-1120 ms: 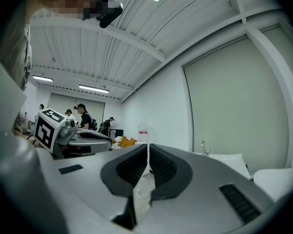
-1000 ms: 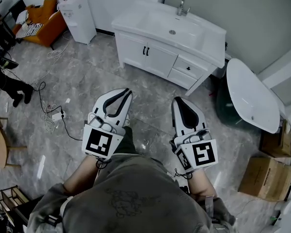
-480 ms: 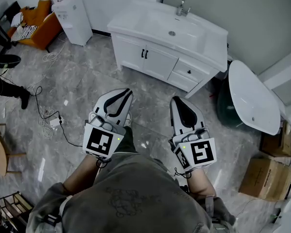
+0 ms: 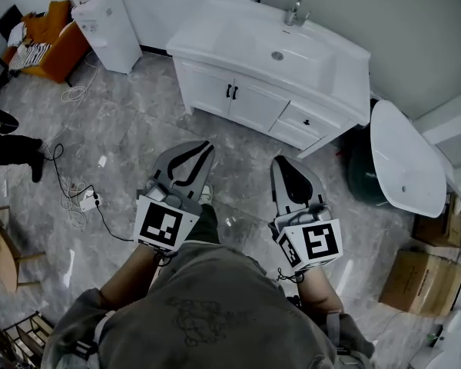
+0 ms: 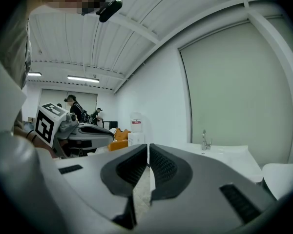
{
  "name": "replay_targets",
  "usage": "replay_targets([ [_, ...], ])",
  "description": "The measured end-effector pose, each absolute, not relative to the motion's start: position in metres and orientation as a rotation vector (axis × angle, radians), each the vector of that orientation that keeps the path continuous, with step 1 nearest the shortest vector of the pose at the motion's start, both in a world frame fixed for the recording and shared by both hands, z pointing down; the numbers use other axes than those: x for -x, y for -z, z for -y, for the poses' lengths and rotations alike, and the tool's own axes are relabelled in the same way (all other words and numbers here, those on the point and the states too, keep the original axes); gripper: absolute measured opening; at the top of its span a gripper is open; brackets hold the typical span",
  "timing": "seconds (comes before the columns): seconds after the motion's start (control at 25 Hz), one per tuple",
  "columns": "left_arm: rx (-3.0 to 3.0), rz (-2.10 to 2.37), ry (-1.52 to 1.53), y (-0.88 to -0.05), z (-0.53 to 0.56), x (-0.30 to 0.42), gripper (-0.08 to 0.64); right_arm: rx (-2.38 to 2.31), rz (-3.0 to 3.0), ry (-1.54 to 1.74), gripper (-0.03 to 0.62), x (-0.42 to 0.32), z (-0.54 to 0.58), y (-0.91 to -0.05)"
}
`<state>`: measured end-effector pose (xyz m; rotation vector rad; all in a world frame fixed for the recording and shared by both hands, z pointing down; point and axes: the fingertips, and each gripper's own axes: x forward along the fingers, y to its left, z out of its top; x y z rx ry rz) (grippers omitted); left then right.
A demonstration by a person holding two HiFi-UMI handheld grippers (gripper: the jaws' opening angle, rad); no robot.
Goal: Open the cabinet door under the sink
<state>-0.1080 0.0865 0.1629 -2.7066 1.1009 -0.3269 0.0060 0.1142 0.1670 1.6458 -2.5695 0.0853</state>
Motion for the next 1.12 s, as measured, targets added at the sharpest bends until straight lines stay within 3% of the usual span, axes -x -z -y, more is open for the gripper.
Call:
replay_targets([
  [1.12,2.84,-0.9,0.448,-0.235,0.215,0.113,0.034,-1.651,2.327,-0.171,0.034,0.006,0.172,-0.229],
])
